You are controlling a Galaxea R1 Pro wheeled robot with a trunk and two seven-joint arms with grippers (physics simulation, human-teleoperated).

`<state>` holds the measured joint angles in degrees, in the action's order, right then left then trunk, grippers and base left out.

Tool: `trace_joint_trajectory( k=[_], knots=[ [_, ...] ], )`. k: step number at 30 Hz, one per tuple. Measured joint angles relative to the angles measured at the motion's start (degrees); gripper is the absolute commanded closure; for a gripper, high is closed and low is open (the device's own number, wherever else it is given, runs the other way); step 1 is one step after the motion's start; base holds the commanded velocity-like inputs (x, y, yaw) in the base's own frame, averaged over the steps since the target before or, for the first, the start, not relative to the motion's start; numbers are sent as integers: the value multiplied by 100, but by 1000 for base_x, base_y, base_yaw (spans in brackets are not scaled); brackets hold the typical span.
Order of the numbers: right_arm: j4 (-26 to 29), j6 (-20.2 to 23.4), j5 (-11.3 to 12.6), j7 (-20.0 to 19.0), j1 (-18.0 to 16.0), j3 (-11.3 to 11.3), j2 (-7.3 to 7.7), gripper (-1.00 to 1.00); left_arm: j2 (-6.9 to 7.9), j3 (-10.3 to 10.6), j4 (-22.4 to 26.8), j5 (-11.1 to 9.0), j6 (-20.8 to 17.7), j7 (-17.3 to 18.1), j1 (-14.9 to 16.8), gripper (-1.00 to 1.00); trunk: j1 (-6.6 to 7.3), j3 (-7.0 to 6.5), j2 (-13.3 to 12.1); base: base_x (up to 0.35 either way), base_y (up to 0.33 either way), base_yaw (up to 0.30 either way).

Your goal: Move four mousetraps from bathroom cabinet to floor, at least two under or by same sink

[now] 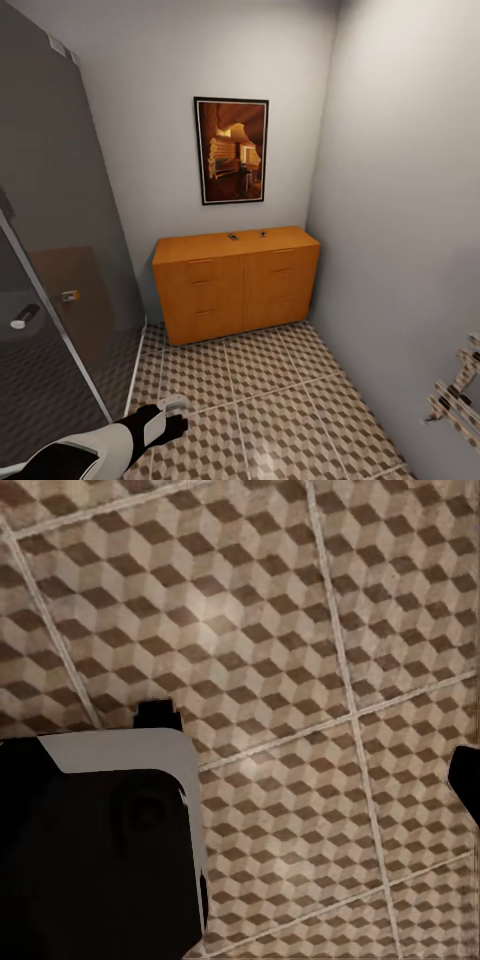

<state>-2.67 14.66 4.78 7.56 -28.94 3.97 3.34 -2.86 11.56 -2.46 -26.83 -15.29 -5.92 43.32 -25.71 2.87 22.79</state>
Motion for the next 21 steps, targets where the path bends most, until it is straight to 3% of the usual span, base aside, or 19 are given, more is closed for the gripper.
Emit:
trace_joint_trajectory(
  k=[15, 21],
  knots=[
    [0, 0, 0, 0, 0, 0, 0, -100, 0, 0, 1, 0, 0, 0, 0, -100, 0, -2, 0, 334, -145, 286],
    [1, 1, 0, 0, 1, 0, 1, -100, -6, 0, -2, 0, 0, 0, 1, -100, 0, -4, 0, 333, -157, 158]
  ],
)
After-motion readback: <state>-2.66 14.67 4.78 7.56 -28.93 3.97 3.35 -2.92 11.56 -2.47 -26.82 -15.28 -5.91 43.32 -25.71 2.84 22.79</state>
